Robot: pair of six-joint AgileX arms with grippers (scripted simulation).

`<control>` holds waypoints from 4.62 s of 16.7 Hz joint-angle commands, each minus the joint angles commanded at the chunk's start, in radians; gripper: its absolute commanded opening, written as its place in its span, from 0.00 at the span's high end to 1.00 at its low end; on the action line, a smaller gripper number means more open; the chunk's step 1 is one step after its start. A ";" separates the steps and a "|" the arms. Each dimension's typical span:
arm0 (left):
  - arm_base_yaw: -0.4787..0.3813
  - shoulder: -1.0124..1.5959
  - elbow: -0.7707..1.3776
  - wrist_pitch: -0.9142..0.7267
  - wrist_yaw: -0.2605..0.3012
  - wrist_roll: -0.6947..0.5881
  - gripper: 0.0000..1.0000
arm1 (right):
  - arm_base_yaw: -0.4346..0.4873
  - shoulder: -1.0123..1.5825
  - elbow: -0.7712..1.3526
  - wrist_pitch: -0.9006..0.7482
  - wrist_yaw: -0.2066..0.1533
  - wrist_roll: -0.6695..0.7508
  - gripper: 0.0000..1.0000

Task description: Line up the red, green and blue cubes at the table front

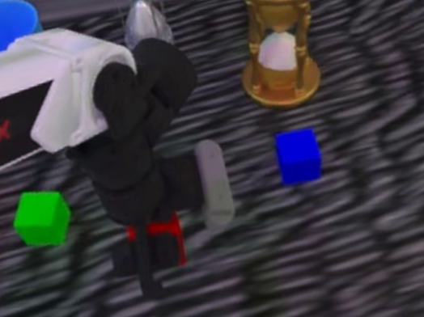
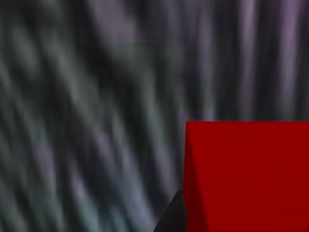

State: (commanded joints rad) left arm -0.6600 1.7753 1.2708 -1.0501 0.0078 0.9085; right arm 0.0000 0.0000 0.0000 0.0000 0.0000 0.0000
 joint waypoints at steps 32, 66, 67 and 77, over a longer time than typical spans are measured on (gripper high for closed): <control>-0.004 0.113 -0.154 0.268 0.000 -0.002 0.00 | 0.000 0.000 0.000 0.000 0.000 0.000 0.00; 0.377 0.156 0.155 -0.031 -0.007 -0.623 0.00 | 0.000 0.000 0.000 0.000 0.000 0.000 0.00; 0.414 0.168 0.169 -0.032 -0.007 -0.685 0.00 | 0.000 0.000 0.000 0.000 0.000 0.000 0.00; 0.522 0.193 0.205 -0.027 -0.007 -0.848 0.00 | 0.000 0.000 0.000 0.000 0.000 0.000 0.00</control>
State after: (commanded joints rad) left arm -0.1378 1.9683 1.4759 -1.0775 0.0010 0.0609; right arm 0.0000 0.0000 0.0000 0.0000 0.0000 0.0000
